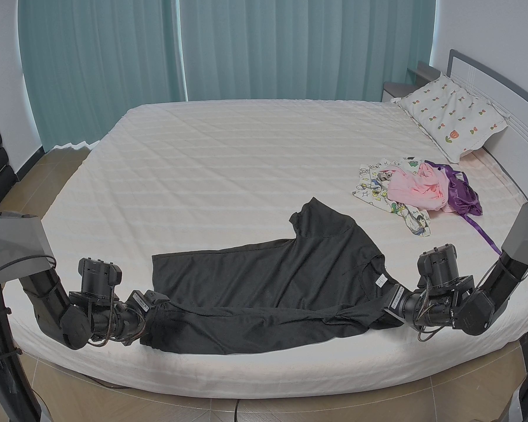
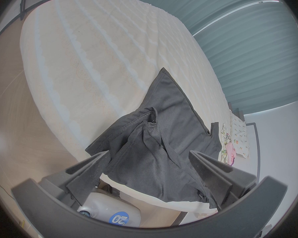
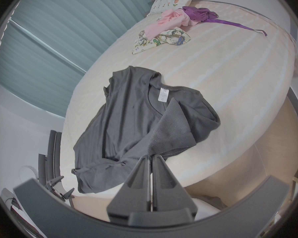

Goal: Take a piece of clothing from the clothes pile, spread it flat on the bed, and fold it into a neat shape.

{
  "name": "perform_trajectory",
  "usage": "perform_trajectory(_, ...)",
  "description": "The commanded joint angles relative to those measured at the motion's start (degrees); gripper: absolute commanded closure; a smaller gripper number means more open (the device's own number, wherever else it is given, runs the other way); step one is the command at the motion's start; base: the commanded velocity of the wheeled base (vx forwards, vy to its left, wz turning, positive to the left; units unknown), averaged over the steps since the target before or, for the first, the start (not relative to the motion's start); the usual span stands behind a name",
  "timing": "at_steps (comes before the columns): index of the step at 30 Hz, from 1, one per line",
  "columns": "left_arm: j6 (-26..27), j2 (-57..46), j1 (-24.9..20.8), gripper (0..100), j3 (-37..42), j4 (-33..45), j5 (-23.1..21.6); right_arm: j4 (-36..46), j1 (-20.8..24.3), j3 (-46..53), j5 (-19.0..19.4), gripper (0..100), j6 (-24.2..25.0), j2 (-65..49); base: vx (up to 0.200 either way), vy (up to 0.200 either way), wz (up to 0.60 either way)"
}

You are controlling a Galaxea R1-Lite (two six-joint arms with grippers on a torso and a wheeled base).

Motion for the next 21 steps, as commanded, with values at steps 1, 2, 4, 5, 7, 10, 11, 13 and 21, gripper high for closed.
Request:
perform_trajectory(1,0.0,0.1,0.0,0,0.0,0.0,0.0,1.3,0.4,1.0,0.0,100,-1.6,0.8,0.000,0.000,0.00)
perform_trajectory(2,0.0,0.1,0.0,0,0.0,0.0,0.0,1.9,0.4,1.2,0.0,0,-2.7,0.9,0.000,0.000,0.00)
perform_trajectory(4,0.0,0.1,0.0,0,0.0,0.0,0.0,2.6,0.3,1.8,0.1,0,-4.7,1.0,0.000,0.000,0.00)
perform_trajectory(5,0.0,0.1,0.0,0,0.0,0.0,0.0,2.6,0.3,1.9,0.1,0,-5.1,1.0,0.000,0.000,0.00)
perform_trajectory(7,0.0,0.1,0.0,0,0.0,0.0,0.0,2.4,0.3,1.9,0.1,0,-5.1,1.0,0.000,0.000,0.00)
perform_trajectory(10,0.0,0.1,0.0,0,0.0,0.0,0.0,2.3,-0.8,1.4,0.1,0,-5.3,1.2,0.000,0.000,0.00)
perform_trajectory(11,0.0,0.1,0.0,0,0.0,0.0,0.0,2.1,-1.5,1.2,0.1,0,-5.3,1.5,0.000,0.000,0.00)
perform_trajectory(13,0.0,0.1,0.0,0,0.0,0.0,0.0,1.9,-2.8,0.1,0.2,0,-5.3,2.9,0.000,0.000,0.00)
perform_trajectory(21,0.0,0.1,0.0,0,-0.2,0.0,0.0,-2.8,-7.4,-4.4,3.8,0,-10.2,8.8,0.000,0.000,0.00)
